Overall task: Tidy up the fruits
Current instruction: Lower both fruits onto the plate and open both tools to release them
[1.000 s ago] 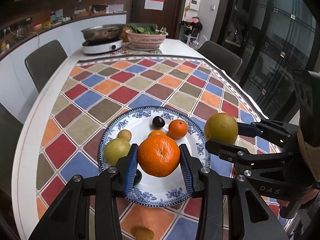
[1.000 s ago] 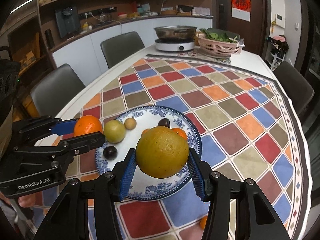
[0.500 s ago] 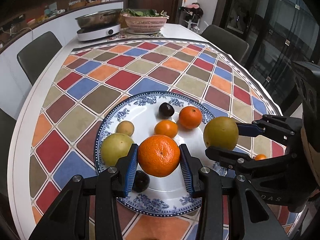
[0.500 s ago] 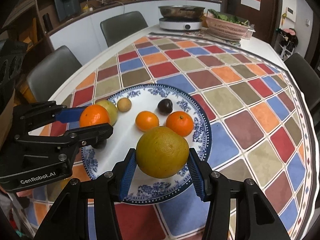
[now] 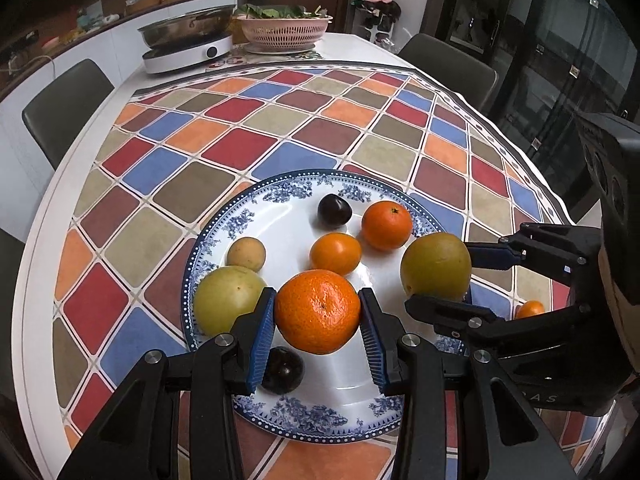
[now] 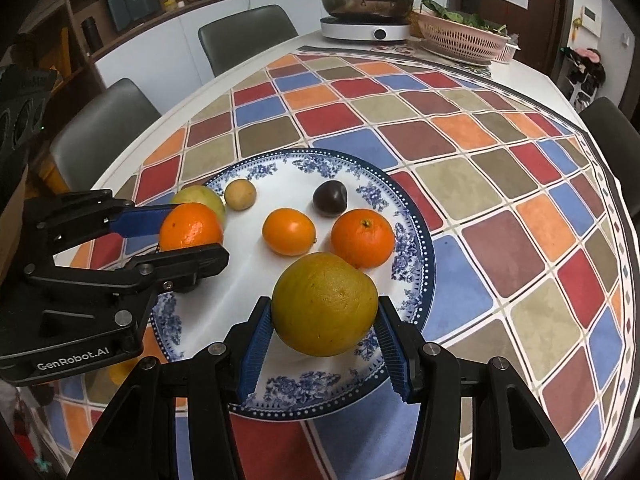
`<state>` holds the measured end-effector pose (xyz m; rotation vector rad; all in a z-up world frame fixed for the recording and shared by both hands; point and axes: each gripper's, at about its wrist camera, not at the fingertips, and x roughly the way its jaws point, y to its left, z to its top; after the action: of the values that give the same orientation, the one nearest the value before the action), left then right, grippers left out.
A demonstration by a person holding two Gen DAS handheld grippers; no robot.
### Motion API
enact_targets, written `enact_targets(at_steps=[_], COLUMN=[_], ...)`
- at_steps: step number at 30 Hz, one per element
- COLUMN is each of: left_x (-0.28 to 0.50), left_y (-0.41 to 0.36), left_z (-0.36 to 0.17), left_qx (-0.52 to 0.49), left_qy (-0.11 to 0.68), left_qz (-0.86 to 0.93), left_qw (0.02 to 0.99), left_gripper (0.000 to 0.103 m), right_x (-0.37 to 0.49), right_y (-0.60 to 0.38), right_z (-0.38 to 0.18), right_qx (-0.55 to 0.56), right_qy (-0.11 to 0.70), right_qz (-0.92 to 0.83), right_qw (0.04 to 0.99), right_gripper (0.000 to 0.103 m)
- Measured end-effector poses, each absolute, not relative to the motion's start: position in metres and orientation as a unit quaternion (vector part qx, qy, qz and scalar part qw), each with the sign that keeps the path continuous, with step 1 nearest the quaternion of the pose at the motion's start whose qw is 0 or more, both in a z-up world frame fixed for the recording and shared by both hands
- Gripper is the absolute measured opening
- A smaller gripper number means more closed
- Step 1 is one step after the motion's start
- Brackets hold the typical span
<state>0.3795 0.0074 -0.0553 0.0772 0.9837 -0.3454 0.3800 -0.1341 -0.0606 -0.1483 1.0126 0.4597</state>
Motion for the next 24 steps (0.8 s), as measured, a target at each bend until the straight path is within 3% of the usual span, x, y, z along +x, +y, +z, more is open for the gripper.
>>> enact_targets(at_steps=[6, 10, 24], left_x=[0.381, 0.378, 0.348], left_y=[0.011, 0.012, 0.018], left_z=[-0.056, -0.049, -0.013], left_qx=[0.032, 0.028, 0.026], left_qy=[0.475, 0.462, 0.424], left_qz=[-0.160, -0.160, -0.142], left_qw=[0.865, 0.872, 0.894], left_gripper=[0.041, 0.053, 0.053], right_x=[0.381, 0.380, 0.361], right_y=[-0.134, -0.135, -0.139], right_z=[-0.065, -0.063, -0.033], right_qx=[-0.068, -0.064, -0.055], right_qy=[0.487, 0.479, 0.446], right_qz=[0.217, 0.216, 0.213], right_qw=[0.843, 0.848, 0.868], right_gripper=[0.052, 0.053, 0.053])
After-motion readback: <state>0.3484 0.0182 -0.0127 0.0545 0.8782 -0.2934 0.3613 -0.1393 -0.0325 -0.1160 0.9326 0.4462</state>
